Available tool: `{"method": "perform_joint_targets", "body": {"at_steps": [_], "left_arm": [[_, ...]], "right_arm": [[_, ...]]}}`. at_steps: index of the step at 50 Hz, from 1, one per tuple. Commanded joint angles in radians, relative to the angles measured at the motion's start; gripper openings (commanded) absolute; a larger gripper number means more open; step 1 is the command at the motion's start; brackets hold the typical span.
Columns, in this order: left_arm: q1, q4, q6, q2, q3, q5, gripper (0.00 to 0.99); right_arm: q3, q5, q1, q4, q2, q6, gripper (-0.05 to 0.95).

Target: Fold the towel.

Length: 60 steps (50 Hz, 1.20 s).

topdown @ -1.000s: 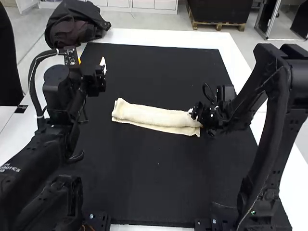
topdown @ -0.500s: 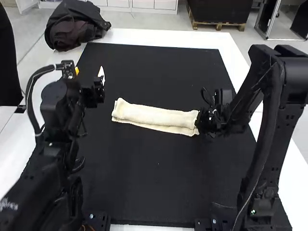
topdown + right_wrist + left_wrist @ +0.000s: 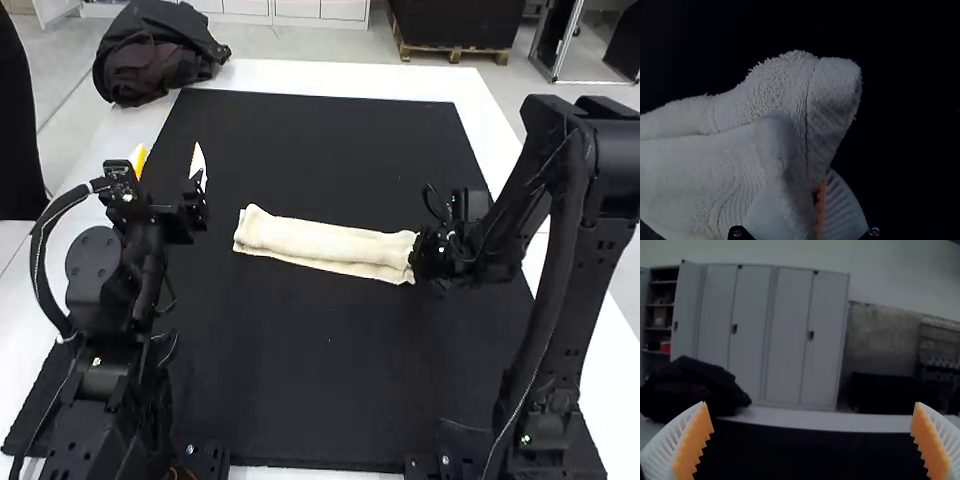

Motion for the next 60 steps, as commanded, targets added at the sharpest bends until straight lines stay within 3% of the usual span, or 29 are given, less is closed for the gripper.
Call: {"method": "perform_joint_targets", "body": {"at_steps": [1,16,28,49,51,54,60], "left_arm": [[0.012,-0.002,-0.006,-0.01,-0.004,-0.015,0.923],[0.008,-0.011,-0.004,-0.01,-0.002,0.009,0.925],[0.0,-0.031,-0.007,-0.01,-0.004,0.048,0.936],[-0.028,-0.074,-0.004,-0.01,-0.004,0.046,0.944],[-0.028,-0.075,-0.004,-0.012,-0.002,0.046,0.944],[-0.028,-0.074,-0.004,-0.012,-0.004,0.046,0.944],[-0.028,-0.074,-0.003,-0.01,-0.002,0.046,0.944]], "right_arm": [[-0.013,0.005,-0.041,-0.006,-0.05,-0.034,0.0],[-0.008,0.045,-0.082,-0.018,-0.119,-0.07,0.0],[0.013,0.059,-0.076,-0.078,-0.191,-0.067,0.0],[0.0,0.112,0.039,-0.093,-0.219,-0.016,0.0],[-0.007,0.112,0.039,-0.085,-0.215,-0.016,0.01],[-0.011,0.118,0.036,-0.079,-0.209,-0.016,0.15],[-0.01,0.132,0.033,-0.082,-0.189,-0.033,0.13]]}}
